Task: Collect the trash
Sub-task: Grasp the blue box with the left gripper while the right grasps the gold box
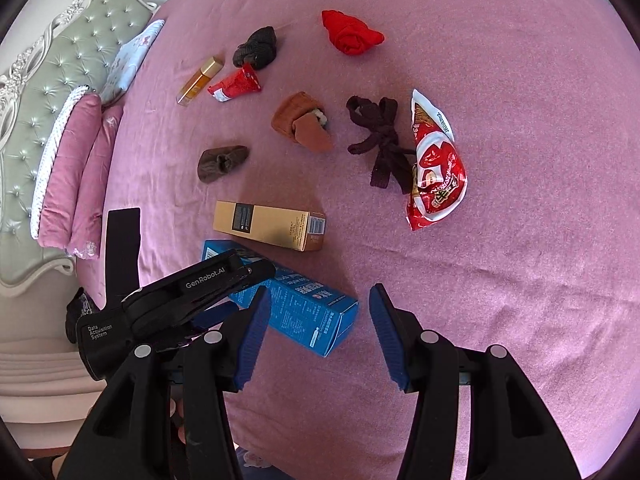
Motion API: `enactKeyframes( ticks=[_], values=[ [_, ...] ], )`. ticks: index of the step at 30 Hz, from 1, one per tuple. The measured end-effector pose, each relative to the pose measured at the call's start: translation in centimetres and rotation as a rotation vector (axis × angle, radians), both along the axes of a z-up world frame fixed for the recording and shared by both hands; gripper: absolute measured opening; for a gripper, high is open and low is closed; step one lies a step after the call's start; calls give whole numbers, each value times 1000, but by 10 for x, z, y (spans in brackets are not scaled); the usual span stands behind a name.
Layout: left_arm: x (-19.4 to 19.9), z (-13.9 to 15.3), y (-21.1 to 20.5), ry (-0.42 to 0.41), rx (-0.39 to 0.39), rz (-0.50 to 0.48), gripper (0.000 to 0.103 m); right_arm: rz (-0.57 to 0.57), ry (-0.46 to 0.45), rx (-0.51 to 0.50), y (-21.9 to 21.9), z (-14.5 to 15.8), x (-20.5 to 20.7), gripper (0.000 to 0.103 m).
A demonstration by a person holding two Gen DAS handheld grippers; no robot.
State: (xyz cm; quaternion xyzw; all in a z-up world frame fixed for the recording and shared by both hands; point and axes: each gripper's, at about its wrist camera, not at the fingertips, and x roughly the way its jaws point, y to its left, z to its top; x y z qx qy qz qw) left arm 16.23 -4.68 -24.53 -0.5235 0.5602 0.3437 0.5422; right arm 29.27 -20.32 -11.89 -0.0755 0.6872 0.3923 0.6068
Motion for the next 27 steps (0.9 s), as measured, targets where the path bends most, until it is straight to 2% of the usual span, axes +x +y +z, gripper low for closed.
enactKeyframes(
  ticks=[2,6,16,20,27],
  values=[
    [1,-6,0,-13,-11,19,63,6,1,-7,3,-3,2,51],
    [0,-11,0,-15,-19,46,59,26,7,-25,9,-10,4,51],
    [-39,9,32,-72,-21,-53,55,155,-38,-37,57,-17,-12,51],
    [-52,24,46,-87,-25,-80,55,269,-92,-50,87,-18,-26,51],
    [-64,44,67,-98,-2,-122,55,559,-264,-113,137,-30,-60,55]
  ],
)
